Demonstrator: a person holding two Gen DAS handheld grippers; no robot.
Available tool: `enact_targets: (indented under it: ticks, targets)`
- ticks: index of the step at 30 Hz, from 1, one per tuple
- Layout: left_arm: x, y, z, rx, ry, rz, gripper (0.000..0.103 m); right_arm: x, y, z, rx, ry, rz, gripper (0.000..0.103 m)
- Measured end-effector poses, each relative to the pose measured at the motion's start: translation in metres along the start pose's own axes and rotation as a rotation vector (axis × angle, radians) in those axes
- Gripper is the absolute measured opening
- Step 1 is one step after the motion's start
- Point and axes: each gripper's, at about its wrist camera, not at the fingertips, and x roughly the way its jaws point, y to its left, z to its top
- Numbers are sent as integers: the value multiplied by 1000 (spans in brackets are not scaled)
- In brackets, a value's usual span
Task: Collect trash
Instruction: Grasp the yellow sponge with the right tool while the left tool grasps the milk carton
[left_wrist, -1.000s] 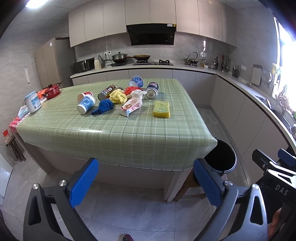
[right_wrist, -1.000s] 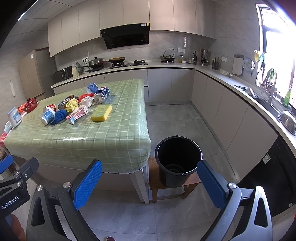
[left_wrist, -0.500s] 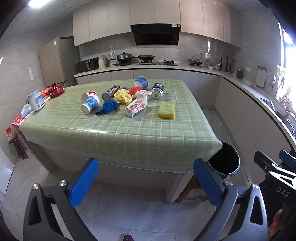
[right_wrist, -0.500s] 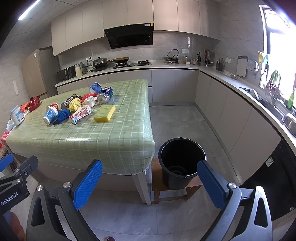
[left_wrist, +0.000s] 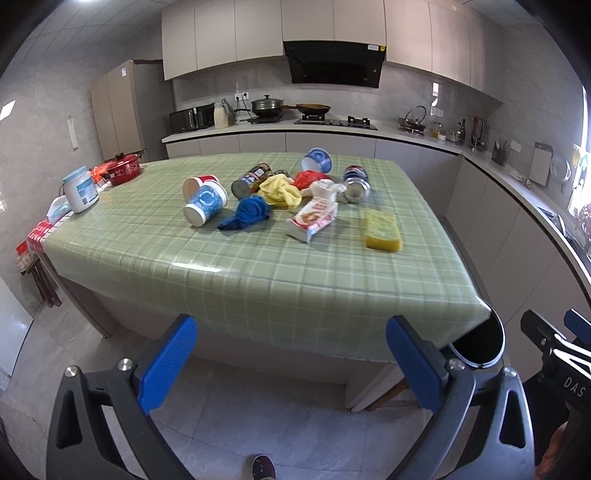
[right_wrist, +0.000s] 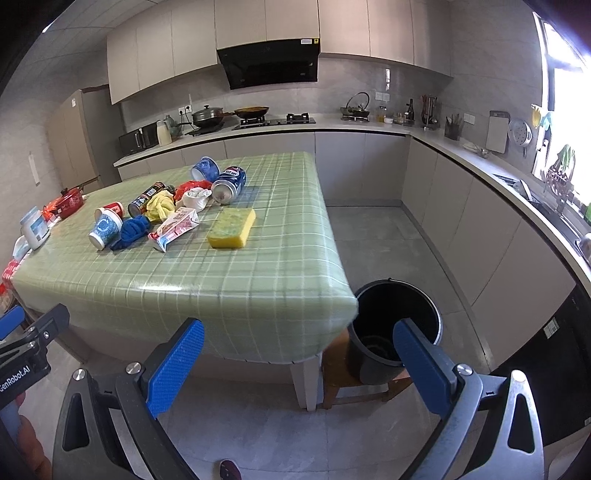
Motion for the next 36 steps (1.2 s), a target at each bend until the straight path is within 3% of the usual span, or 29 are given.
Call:
enact_targets:
  ticks: [14, 21, 31, 36]
  targets:
    - [84, 40, 61, 129, 22, -80, 103, 71, 77, 48, 71, 23, -53, 103]
    - [132, 22, 84, 176, 55, -108, 103, 113, 84, 72, 56, 53, -59, 103]
    - [200, -18, 106, 215, 78, -71, 100, 185, 66, 112, 30, 77, 2, 103]
    - [230, -28, 111, 242, 122, -106, 98, 213, 65, 122, 49, 103, 3, 103]
